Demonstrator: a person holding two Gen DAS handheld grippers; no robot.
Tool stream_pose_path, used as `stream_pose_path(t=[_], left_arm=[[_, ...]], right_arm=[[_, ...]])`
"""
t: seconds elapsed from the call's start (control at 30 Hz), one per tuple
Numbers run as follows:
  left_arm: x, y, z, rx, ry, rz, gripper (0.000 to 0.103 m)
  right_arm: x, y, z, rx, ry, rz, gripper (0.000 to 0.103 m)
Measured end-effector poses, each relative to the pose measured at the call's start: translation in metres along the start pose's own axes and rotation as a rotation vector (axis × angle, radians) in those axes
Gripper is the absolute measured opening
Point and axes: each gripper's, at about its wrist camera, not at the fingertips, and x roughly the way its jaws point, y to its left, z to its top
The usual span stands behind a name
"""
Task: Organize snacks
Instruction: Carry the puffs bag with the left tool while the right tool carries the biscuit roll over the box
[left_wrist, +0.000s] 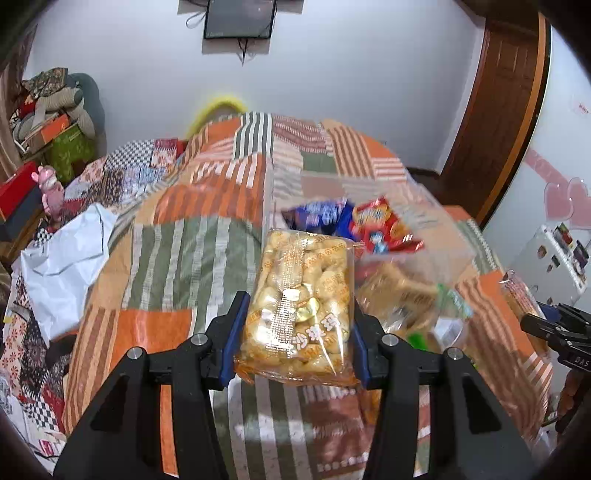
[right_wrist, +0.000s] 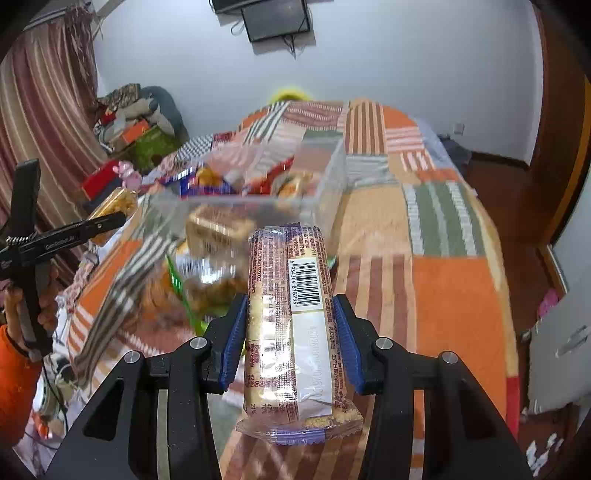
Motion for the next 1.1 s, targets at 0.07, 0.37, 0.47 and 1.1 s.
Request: stream_pose_path(t=[0.07, 0.37, 0.47, 1.1], left_arm=[[-0.004, -0.002, 0.008, 0.000, -0.020, -0.003, 0.048], [-0.001, -0.005, 0.037, 0.007, -0.058, -0.001, 0.049], [0.007, -0.003, 0.048, 0.003, -0.057, -0.002, 0.049], [0.096, 0.014, 0.074, -0.032, 0.058, -0.013, 0.049]], right_arm=[[0.000, 0.001, 0.009, -0.003, -0.026, -0.004, 0.043], [0.006, 0.008, 0.049, -0.021, -0.115, -0.007, 0.043], [0.013, 0.010, 0.064, -0.018, -0.133, 0.003, 0.043], [0.096, 0.008, 0.102, 0.019, -0.051, -0.037, 0.043]])
